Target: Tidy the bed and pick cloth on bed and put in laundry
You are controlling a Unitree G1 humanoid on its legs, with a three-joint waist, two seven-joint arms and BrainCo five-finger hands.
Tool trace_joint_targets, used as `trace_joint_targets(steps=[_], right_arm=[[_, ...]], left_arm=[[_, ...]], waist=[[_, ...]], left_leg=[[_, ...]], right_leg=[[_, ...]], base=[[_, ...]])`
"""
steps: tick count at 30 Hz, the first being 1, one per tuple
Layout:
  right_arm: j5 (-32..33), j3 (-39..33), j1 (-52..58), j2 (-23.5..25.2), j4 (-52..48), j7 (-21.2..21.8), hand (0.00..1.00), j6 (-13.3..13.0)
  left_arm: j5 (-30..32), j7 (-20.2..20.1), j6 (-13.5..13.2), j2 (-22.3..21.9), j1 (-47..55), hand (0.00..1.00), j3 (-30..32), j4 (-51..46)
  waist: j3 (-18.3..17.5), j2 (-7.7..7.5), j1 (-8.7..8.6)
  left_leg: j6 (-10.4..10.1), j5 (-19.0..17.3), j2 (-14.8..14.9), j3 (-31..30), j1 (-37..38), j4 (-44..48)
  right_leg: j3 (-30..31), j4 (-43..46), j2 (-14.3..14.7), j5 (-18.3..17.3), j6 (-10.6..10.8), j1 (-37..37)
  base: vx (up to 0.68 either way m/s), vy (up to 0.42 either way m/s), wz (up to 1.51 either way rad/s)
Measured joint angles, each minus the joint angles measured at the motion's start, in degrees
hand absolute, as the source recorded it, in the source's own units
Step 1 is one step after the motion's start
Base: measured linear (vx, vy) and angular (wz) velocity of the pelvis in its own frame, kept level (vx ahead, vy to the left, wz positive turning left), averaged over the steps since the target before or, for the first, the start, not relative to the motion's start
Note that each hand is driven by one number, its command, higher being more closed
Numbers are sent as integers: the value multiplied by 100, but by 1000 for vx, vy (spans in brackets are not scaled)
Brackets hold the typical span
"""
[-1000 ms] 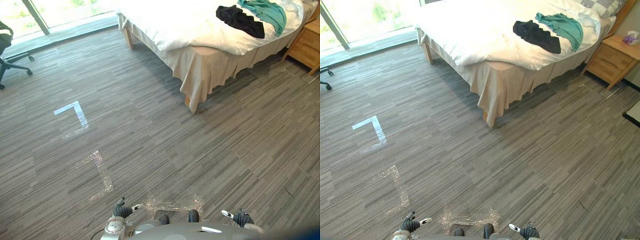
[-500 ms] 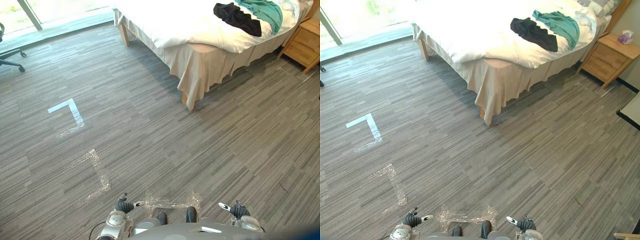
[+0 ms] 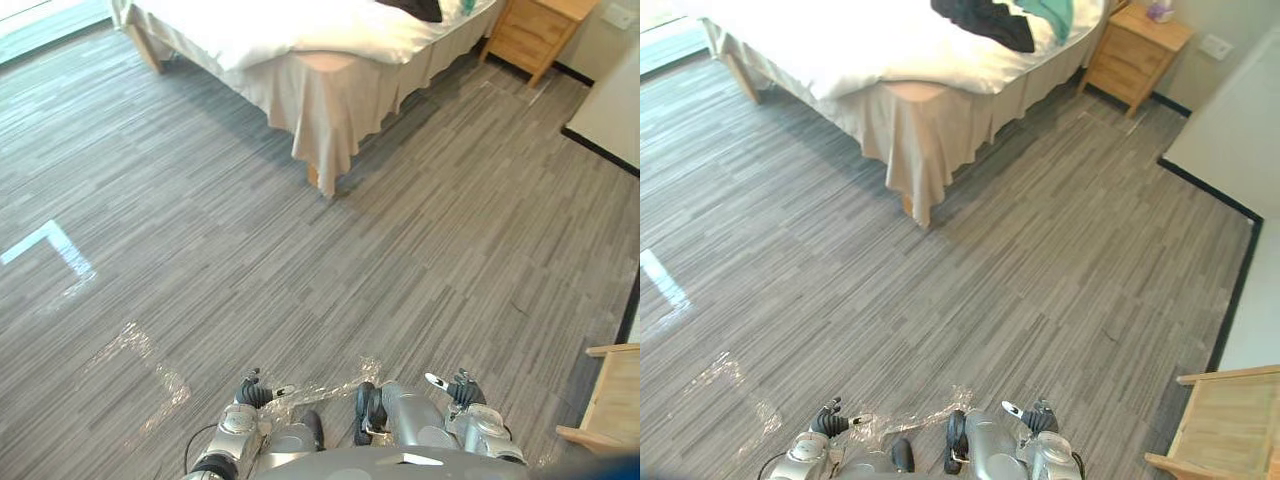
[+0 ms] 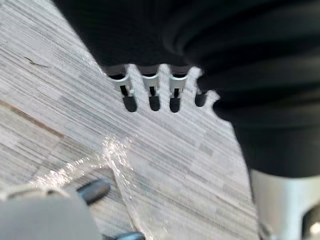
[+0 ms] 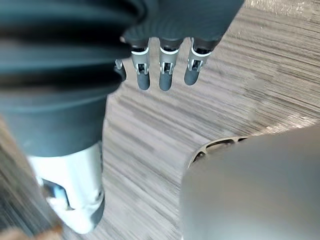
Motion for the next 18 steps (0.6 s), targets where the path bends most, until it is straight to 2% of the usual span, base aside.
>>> trace_joint_targets(steps=[1, 2, 3, 4, 5, 6, 7, 8, 9, 10, 11, 12, 13, 14, 15, 16, 18], right_arm=[[0, -68, -60, -5, 2, -15, 0, 2], [-1, -81, -128, -46, -2, -48, 0, 1], [-1, -74, -154, -78, -7, -53, 0, 0], [-6, -63, -179, -109, -27, -59, 0, 0], [-13, -57, -162, -105, -19, -89, 0, 11], [-14, -58, -145, -102, 4, -90, 0, 25], [-26, -82, -263, -189, 10, -102, 0, 40], [-30, -115, -409, -271, 56, -116, 0, 60], [-32, -117, -442, -298, 101, -125, 0, 85], [-57, -92, -425, -337, 187, -142, 0, 124], [-132, -48, -386, -350, 226, -152, 0, 127], [-205, 2, -367, -362, 226, -162, 0, 126], [-265, 197, -359, -406, 238, -183, 0, 126], [-360, 407, -375, -403, 228, -192, 0, 121], [-416, 494, -375, -394, 235, -197, 0, 120], [-468, 686, -384, -401, 293, -208, 0, 124], [-471, 831, -461, -395, 504, -232, 0, 130]], left_arm=[[-16, 7, 0, -17, -46, 0, 41, 52], [-12, 24, 1, -48, -43, 0, 85, 59], [-11, 34, 0, -61, -49, 0, 101, 57], [-11, 37, 0, -77, -61, 0, 146, 58], [-8, 40, -3, -48, -74, 0, 156, 52], [-4, 40, -10, -35, -73, 0, 165, 51], [-6, 55, -11, -123, -104, 0, 197, 87], [-7, 34, -54, -189, -218, 0, 192, 72], [-7, 39, -87, -220, -230, 0, 192, 20], [-4, 42, -171, -302, -233, 0, 192, -5], [-4, 46, -210, -384, -231, 0, 193, -18], [-4, 51, -216, -426, -229, 0, 195, -26], [-12, 60, -228, -495, -178, 0, 194, -89], [-19, 53, -222, -497, -67, 0, 203, -185], [-29, 68, -240, -457, -47, 0, 212, -303], [-85, 138, -244, -444, -42, 0, 249, -375], [-179, 179, -244, -442, -40, 0, 294, -465]], waist=[[37, 63, -47], [94, 165, -68], [118, 207, -69], [143, 252, -64], [150, 156, -102], [161, 92, -106], [280, 316, -70], [392, 424, -145], [422, 421, -177], [420, 408, -183], [413, 396, -179], [412, 399, -184], [390, 446, -173], [383, 468, -116], [385, 465, -67], [388, 461, 7], [401, 435, 147]], left_leg=[[-95, -48, 171, 20, 42, 3], [-244, -80, 431, 141, 137, -37], [-321, -79, 542, 225, 201, -95], [-416, -59, 672, 327, 289, -181], [-573, -42, 720, 402, 385, -202], [-689, -53, 705, 450, 502, -240], [-964, -50, 972, 567, 722, -281], [-1260, 314, 1080, 595, 754, -246], [-1300, 561, 1091, 575, 860, -276], [-1317, 1057, 1113, 501, 1015, -237], [-1332, 1387, 1229, 334, 941, 246], [-1276, 1474, 1347, 199, 743, 752], [-969, 1671, 1642, -172, 166, 2075], [-752, 1565, 1852, -503, -427, 3481], [-724, 1455, 1913, -606, -674, 4044], [-799, 1132, 1874, -792, -1092, 4831], [-822, 651, 1625, -876, -1515, 5318]], right_leg=[[-249, -173, -76, -57, -92, -16], [-435, -685, -60, -34, -83, -68], [-471, -1051, -25, 53, -45, -125], [-449, -1706, 36, 372, -6, -191], [-425, -3083, 5, 1212, 107, -164], [-443, -3417, -62, 1710, 46, -105], [-590, -3194, 193, 2084, -594, -66], [-592, -2483, 155, 1528, -714, -297], [-593, -2168, 102, 1256, -743, -320], [-602, -1759, 47, 875, -830, -237], [-609, -1736, 79, 574, -806, 15], [-610, -1854, 160, 454, -750, 187], [-573, -2227, 393, 335, -666, 514], [-534, -2556, 637, 328, -663, 846], [-507, -2662, 729, 315, -688, 1012], [-381, -2859, 887, 321, -785, 1354], [-160, -3136, 985, 317, -789, 1864]], base=[[329, -218, -21], [295, -206, -34], [408, -289, -50], [461, -338, -42], [482, -367, -35], [615, -521, -51], [573, -518, -43], [564, -513, -34], [447, -393, 7], [486, -406, 19], [482, -402, 23], [441, -380, 15], [402, -328, -15], [390, -306, -34], [394, -260, -55], [321, -191, -48], [412, -166, -52]])
